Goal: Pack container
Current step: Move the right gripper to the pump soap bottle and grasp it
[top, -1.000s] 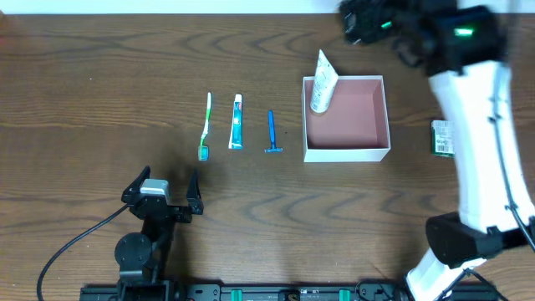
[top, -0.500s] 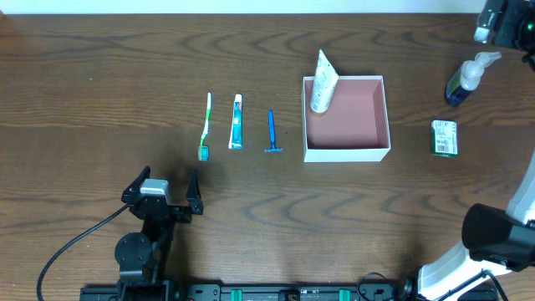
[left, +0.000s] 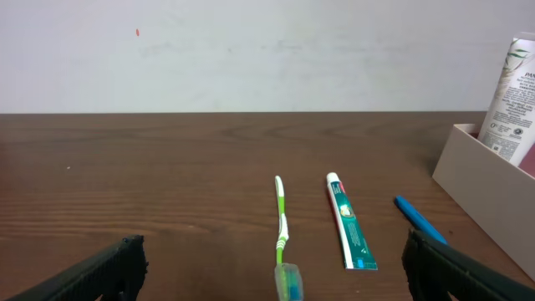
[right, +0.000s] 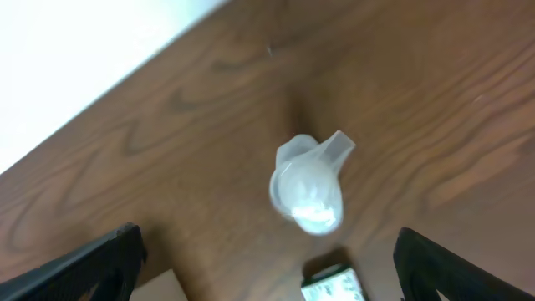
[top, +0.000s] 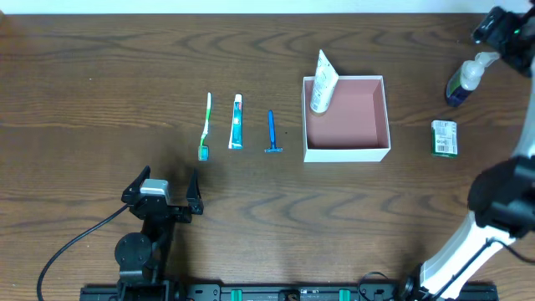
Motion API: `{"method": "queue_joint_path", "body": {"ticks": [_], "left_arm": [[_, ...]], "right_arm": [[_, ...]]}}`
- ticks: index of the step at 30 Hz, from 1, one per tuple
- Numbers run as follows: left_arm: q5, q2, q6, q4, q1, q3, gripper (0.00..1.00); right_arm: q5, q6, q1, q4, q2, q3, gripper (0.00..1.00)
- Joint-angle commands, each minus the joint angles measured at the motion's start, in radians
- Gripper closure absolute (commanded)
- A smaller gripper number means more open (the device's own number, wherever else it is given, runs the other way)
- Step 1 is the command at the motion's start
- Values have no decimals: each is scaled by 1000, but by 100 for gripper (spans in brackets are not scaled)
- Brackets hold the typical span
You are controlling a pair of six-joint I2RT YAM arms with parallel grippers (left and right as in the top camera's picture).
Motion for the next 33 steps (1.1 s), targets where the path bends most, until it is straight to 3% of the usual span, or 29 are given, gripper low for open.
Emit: {"method": "queue_joint_path", "body": {"ticks": [1,22,33], "left_arm": [[14,-6,2,-32,3,-18,2],[14,-6,2,-32,3,-18,2],[14,-6,2,-32,3,-18,2]], "right_arm": [[-11,96,0,18,46,-5,4],[16,185,3,45,126,-6,17],[61,188,3,54,126,-12,18]]}}
